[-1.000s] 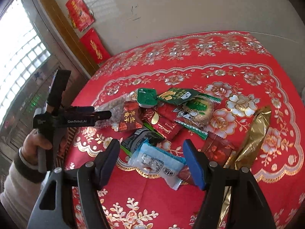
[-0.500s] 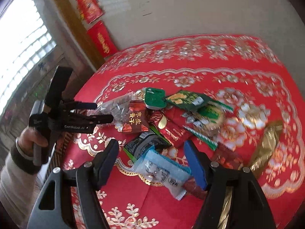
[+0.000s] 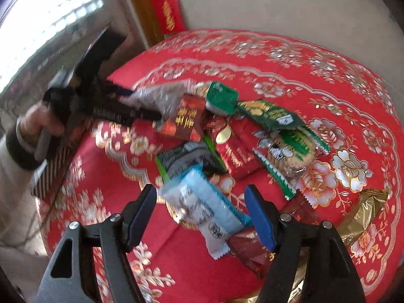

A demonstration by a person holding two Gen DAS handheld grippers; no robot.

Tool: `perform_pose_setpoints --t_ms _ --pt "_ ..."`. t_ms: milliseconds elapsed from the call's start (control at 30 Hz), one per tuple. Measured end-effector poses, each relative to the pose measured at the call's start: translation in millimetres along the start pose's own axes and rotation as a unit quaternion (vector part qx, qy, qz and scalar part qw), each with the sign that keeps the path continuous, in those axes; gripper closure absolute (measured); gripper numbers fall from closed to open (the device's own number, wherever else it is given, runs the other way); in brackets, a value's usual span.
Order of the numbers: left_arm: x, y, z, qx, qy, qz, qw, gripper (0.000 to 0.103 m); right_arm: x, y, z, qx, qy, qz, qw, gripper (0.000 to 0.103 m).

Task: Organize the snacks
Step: 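Grasp the clear bag of nuts with the left tool while the right tool grasps the blue-and-white packet, then carry the nut bag in the left tool and the packet in the right tool to the tray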

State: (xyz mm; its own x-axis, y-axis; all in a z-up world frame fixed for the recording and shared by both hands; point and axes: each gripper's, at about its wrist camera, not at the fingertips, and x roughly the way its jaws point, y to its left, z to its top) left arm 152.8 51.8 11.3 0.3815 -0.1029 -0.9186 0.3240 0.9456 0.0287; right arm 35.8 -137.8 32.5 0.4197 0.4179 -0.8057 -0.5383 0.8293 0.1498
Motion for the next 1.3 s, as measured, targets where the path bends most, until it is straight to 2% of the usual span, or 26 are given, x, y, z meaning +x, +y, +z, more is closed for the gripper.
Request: perform_pose_setpoints --t_ms 100,167,233,267,467,567,600,633,667,767,867,1100,1300 --pt "-0.9 -3.0 -0.1 -0.006 -0.008 0.002 0.9999 0.023 6.8 2.4 -0.9 -0.018 0.006 -0.006 1.000 0.031" --pt "-2.1 -3.9 -0.5 -0.009 -0.012 0.004 0.9999 0.029 12.2 1.2 -1.4 -0.017 0.011 -0.018 1.000 0.031" --pt "-3.4 -5.1 -0.9 -0.008 -0.013 0.004 0.9999 0.032 15.8 1.2 -3.7 -0.015 0.011 -0.023 1.000 0.035" --pt "-3.7 -5.5 -0.9 -0.009 -0.013 0.005 0.9999 0.033 17.3 2.9 -5.6 -0.018 0.010 -0.025 0.999 0.038" --pt "-4.3 -4.6 -1.1 -0.015 -0.017 0.005 0.9997 0.033 15.8 10.8 -10.5 -0.022 -0.002 -0.037 0.999 0.042" --pt "-5.2 -6.0 -2.7 -0.016 -0.021 0.007 0.9996 0.037 15.4 9.9 -10.5 -0.019 -0.004 -0.047 0.999 0.053" --pt "-6.2 -5.7 -3.5 -0.016 -0.022 0.008 0.9996 0.039 14.7 9.9 -10.6 -0.019 -0.004 -0.052 0.998 0.061" --pt "-7.7 -6.0 -5.0 -0.017 -0.023 0.009 0.9995 0.045 14.5 9.9 -10.3 -0.019 -0.005 -0.057 0.998 0.070" --pt "-9.4 -6.4 -6.6 -0.019 -0.025 0.010 0.9995 0.053 13.5 10.0 -10.6 -0.015 -0.007 -0.058 0.998 0.072" --pt "-13.5 -7.5 -11.0 -0.022 -0.031 0.010 0.9992 0.065 11.9 12.1 -13.9 -0.004 -0.013 -0.055 0.998 0.072" --pt "-20.2 -9.4 -16.6 -0.029 -0.042 0.021 0.9985 0.073 7.5 19.1 -18.2 0.001 -0.024 -0.057 0.998 0.073" --pt "-45.5 0.0 -33.1 -0.068 -0.060 -0.010 0.9958 0.077 -17.5 27.7 -23.9 0.037 -0.072 -0.038 0.996 0.073" --pt "-69.2 1.6 -49.2 -0.081 -0.079 -0.021 0.9934 0.077 -33.5 34.0 -28.8 0.065 -0.102 -0.025 0.992 0.073"
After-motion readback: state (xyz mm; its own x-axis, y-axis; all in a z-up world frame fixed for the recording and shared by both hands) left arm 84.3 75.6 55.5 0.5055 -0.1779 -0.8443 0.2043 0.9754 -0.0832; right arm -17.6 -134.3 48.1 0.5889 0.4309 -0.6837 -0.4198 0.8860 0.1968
